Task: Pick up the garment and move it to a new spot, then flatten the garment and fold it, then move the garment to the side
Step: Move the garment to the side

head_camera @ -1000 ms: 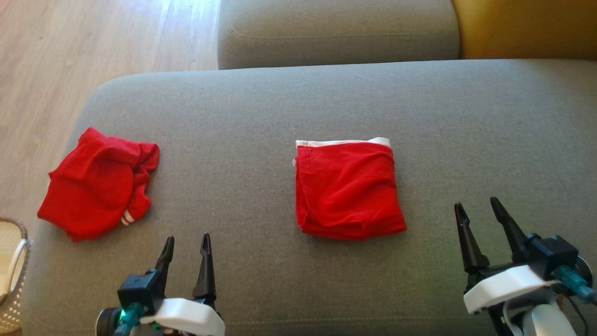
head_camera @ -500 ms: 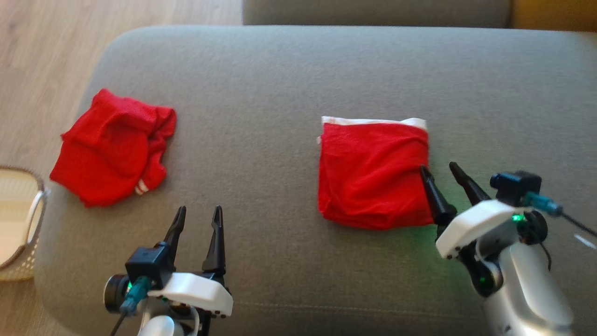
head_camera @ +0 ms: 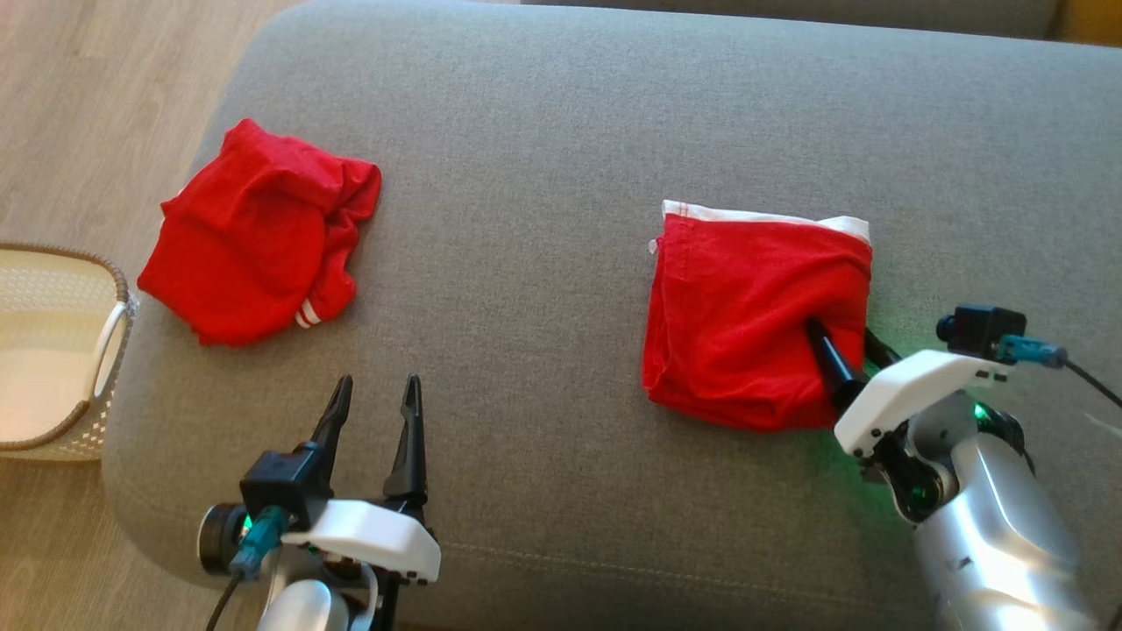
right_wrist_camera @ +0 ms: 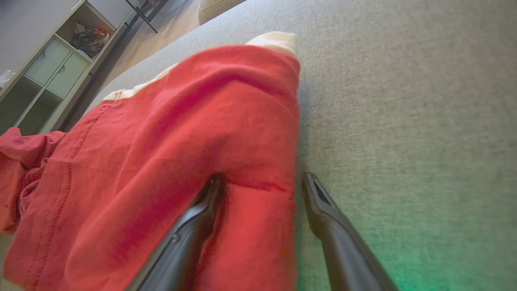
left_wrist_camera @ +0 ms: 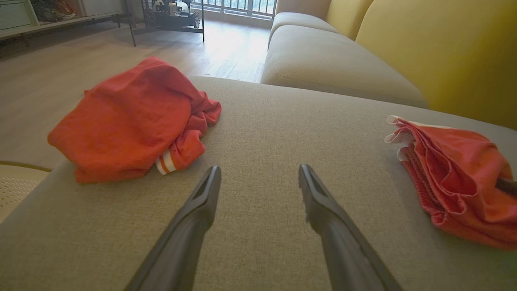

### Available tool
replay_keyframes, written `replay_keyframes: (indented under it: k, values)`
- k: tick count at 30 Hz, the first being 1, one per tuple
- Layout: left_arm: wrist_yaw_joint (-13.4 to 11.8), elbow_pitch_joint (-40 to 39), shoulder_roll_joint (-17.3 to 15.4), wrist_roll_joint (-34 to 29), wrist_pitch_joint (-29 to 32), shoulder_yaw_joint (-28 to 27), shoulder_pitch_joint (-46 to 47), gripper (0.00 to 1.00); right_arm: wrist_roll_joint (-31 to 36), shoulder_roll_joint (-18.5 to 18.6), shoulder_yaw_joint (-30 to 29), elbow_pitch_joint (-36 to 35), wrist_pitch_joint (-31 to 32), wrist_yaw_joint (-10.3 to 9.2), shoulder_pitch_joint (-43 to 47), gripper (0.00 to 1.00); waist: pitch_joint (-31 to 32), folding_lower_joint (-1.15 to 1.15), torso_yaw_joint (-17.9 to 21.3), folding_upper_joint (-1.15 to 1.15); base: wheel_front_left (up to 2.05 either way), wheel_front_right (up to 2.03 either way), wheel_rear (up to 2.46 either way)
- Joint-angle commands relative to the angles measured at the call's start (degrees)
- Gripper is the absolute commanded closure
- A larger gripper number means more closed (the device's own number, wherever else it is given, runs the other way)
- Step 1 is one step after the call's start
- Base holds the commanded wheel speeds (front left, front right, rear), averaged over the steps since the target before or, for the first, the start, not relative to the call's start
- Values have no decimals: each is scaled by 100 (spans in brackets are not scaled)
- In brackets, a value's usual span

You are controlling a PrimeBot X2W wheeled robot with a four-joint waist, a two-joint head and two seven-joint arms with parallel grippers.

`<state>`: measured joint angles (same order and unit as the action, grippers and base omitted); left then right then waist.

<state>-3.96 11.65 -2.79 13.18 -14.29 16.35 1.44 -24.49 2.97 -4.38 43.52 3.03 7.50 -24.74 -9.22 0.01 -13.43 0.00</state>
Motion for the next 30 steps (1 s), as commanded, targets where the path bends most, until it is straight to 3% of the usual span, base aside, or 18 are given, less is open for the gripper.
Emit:
replay_keyframes:
  k: [1, 2, 3, 15, 30]
  values:
    - [0, -168, -9, -7, -71, -142, 249, 0, -88, -9, 200, -12, -29, -1, -285, 0, -18, -1, -11, 0, 0, 0, 0]
    - [-1, -174, -9, -13, -71, -141, 258, 0, -113, -9, 256, 60, -23, -1, -329, 21, -27, -1, -10, 0, 0, 0, 0]
    - [0, -181, -9, -22, -71, -139, 267, 0, -77, -9, 332, 109, -43, -1, -372, 100, -34, -1, -5, 0, 0, 0, 0]
    - [59, -355, -9, -151, -71, -1, 338, 0, 808, 207, 946, 415, -329, -1, -723, 100, -19, -1, 353, 0, 0, 0, 0]
    - [449, -806, -51, -596, -71, 241, 1307, 0, 1053, 1504, 1930, -411, 81, -1, -1631, 100, -1000, -1, 1828, 0, 0, 0, 0]
